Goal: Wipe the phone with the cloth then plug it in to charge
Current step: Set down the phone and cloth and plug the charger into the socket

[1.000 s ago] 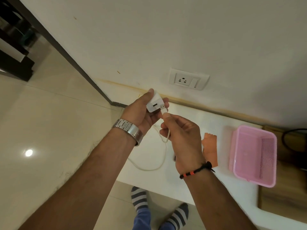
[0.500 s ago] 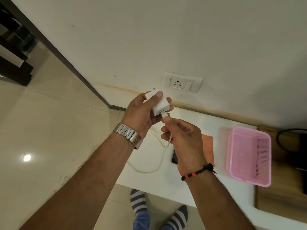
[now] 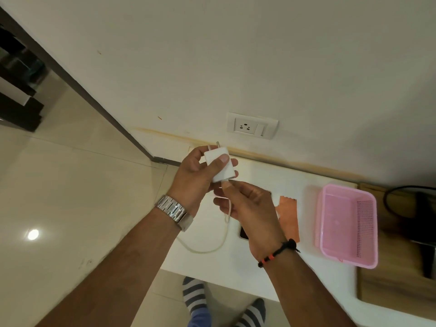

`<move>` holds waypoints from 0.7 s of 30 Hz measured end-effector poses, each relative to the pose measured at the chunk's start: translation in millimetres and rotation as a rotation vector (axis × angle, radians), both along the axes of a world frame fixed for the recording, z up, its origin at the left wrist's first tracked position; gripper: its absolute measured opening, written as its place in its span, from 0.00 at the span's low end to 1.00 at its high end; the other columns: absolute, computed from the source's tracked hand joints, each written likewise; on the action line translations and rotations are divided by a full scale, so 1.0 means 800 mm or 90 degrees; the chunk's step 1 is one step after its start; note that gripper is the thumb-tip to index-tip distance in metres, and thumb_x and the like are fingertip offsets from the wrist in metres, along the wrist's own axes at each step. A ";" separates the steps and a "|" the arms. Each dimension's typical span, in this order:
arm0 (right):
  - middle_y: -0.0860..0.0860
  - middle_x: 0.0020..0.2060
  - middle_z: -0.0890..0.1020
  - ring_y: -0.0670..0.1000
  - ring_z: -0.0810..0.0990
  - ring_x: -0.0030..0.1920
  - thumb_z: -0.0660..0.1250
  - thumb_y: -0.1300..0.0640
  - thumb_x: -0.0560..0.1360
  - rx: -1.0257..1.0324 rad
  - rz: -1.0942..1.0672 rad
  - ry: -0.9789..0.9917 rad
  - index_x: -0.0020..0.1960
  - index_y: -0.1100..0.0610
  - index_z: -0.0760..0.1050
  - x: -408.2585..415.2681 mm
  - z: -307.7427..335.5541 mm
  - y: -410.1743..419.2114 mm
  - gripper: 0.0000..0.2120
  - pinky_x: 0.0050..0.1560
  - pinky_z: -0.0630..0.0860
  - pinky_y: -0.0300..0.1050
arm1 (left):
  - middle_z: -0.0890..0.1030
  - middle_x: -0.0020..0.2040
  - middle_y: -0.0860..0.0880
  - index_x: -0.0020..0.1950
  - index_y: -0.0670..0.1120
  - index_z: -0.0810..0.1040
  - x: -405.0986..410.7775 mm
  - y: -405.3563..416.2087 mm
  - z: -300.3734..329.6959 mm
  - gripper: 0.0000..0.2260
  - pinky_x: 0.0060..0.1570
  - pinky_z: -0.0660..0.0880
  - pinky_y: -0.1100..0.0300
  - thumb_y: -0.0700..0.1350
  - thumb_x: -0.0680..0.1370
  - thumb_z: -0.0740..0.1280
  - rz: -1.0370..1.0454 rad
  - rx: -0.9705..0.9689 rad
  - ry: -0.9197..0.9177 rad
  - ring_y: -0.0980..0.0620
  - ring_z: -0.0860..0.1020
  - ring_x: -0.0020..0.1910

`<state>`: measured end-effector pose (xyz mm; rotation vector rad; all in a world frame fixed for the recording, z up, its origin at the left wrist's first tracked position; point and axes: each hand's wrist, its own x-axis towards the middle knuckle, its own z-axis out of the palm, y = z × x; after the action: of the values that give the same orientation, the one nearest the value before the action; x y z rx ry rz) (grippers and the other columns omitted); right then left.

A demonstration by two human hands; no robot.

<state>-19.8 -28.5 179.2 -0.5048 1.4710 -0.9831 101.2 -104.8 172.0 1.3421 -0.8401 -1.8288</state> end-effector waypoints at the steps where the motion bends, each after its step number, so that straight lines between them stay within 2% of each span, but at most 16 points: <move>1: 0.52 0.51 0.88 0.52 0.87 0.52 0.69 0.52 0.80 0.005 -0.003 -0.030 0.61 0.55 0.82 -0.006 -0.001 0.000 0.13 0.59 0.82 0.52 | 0.87 0.55 0.39 0.68 0.38 0.73 0.001 0.002 0.000 0.18 0.53 0.83 0.45 0.43 0.81 0.70 -0.020 -0.003 -0.007 0.36 0.86 0.55; 3: 0.53 0.57 0.86 0.53 0.85 0.57 0.67 0.51 0.81 -0.012 -0.015 -0.084 0.67 0.54 0.78 -0.016 -0.002 -0.003 0.16 0.60 0.81 0.53 | 0.87 0.56 0.40 0.67 0.36 0.74 0.000 0.004 -0.001 0.18 0.56 0.82 0.42 0.43 0.81 0.70 -0.060 0.003 -0.013 0.37 0.85 0.57; 6: 0.55 0.55 0.86 0.55 0.85 0.56 0.67 0.54 0.81 -0.048 -0.008 -0.053 0.65 0.56 0.80 -0.021 -0.004 -0.008 0.14 0.60 0.81 0.53 | 0.86 0.58 0.38 0.64 0.37 0.78 -0.009 0.005 -0.001 0.15 0.57 0.80 0.38 0.42 0.80 0.71 -0.080 0.017 -0.022 0.33 0.83 0.59; 8: 0.56 0.53 0.87 0.56 0.86 0.56 0.67 0.55 0.81 -0.055 -0.018 -0.033 0.62 0.58 0.82 -0.021 -0.008 -0.010 0.13 0.61 0.81 0.55 | 0.85 0.58 0.36 0.63 0.39 0.80 -0.013 0.004 0.000 0.15 0.54 0.81 0.43 0.44 0.80 0.72 -0.092 0.031 -0.031 0.35 0.84 0.56; 11: 0.57 0.55 0.86 0.57 0.85 0.57 0.66 0.57 0.82 -0.045 -0.053 -0.088 0.63 0.60 0.81 -0.025 -0.014 -0.010 0.13 0.63 0.80 0.54 | 0.86 0.53 0.37 0.62 0.39 0.82 -0.010 0.003 0.000 0.14 0.50 0.83 0.48 0.46 0.80 0.71 -0.091 0.076 -0.018 0.41 0.83 0.51; 13: 0.56 0.55 0.87 0.56 0.86 0.57 0.65 0.57 0.82 -0.047 -0.056 -0.091 0.63 0.59 0.81 -0.029 -0.019 -0.009 0.12 0.62 0.80 0.53 | 0.87 0.54 0.38 0.60 0.38 0.83 -0.004 0.003 -0.004 0.13 0.52 0.84 0.48 0.45 0.80 0.71 -0.091 0.083 -0.027 0.38 0.84 0.53; 16: 0.56 0.54 0.87 0.56 0.85 0.57 0.65 0.58 0.82 -0.046 -0.051 -0.116 0.61 0.58 0.82 -0.031 -0.026 -0.007 0.11 0.62 0.80 0.53 | 0.84 0.58 0.33 0.59 0.37 0.84 0.001 0.005 -0.008 0.12 0.54 0.84 0.46 0.43 0.80 0.72 -0.103 0.078 -0.046 0.33 0.83 0.58; 19: 0.58 0.56 0.86 0.58 0.85 0.58 0.65 0.59 0.82 -0.041 -0.064 -0.177 0.61 0.59 0.82 -0.032 -0.030 -0.005 0.11 0.63 0.79 0.54 | 0.84 0.59 0.33 0.59 0.37 0.84 0.004 0.002 -0.009 0.13 0.49 0.85 0.50 0.43 0.78 0.73 -0.089 0.095 -0.046 0.37 0.84 0.54; 21: 0.58 0.56 0.86 0.58 0.85 0.58 0.66 0.58 0.82 -0.043 -0.070 -0.192 0.61 0.59 0.82 -0.033 -0.032 -0.004 0.12 0.62 0.79 0.54 | 0.85 0.58 0.35 0.59 0.37 0.84 0.005 0.000 -0.011 0.13 0.51 0.84 0.48 0.44 0.78 0.74 -0.085 0.110 -0.039 0.40 0.84 0.54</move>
<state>-46.4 -31.7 153.7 -0.3098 1.2080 -1.1459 105.5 -104.5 163.1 1.4881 -0.8372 -2.0106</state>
